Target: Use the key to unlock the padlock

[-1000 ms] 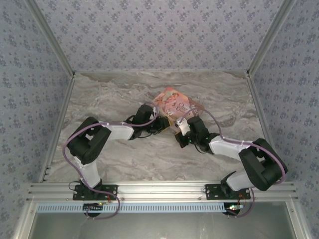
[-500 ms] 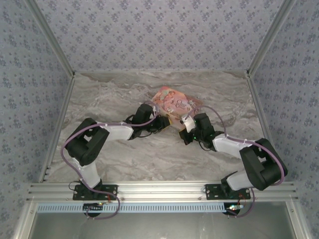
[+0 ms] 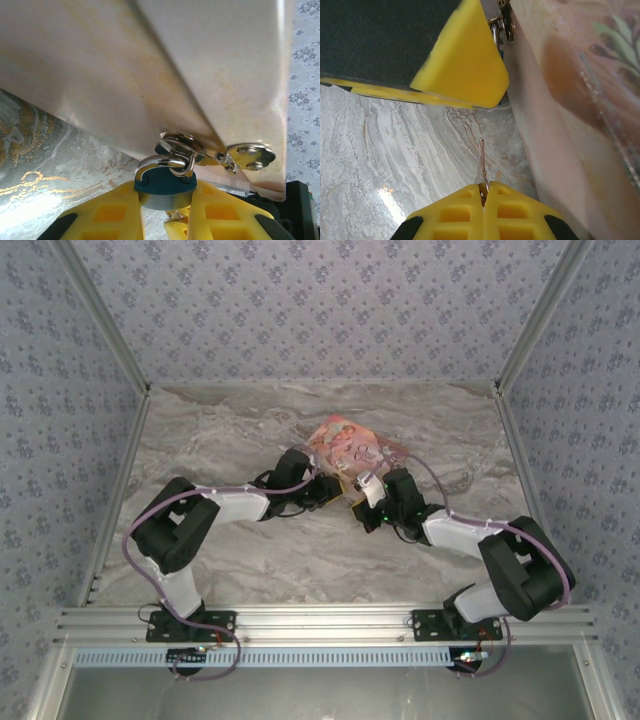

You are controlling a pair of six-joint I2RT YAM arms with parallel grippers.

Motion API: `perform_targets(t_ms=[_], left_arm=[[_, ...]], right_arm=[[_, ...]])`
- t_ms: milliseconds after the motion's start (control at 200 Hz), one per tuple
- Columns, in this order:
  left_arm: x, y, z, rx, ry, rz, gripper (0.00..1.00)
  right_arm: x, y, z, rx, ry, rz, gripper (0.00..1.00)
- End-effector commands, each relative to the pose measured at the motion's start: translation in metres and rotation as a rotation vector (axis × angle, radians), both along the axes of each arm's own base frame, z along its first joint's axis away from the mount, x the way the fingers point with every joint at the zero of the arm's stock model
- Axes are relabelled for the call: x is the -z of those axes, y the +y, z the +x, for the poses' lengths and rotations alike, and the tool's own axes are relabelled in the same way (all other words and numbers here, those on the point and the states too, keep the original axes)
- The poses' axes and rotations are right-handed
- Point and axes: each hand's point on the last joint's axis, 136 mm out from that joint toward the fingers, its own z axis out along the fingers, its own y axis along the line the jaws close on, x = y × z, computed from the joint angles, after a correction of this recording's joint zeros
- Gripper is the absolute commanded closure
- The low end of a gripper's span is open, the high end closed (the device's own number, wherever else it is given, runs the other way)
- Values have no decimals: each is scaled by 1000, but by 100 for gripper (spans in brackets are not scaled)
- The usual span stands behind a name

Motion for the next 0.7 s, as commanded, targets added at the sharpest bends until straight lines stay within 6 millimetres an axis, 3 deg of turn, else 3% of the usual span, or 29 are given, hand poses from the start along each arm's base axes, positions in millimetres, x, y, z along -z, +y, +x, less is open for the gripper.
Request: perform_targets(t_ms=[0, 695], left_arm=[[-40, -17, 3, 38, -75, -85, 79], [-41, -24, 0, 43, -69, -97, 79]], right_arm=[[-8, 8, 9, 4, -21, 17, 100], [-11, 19, 21, 12, -34, 22, 100]])
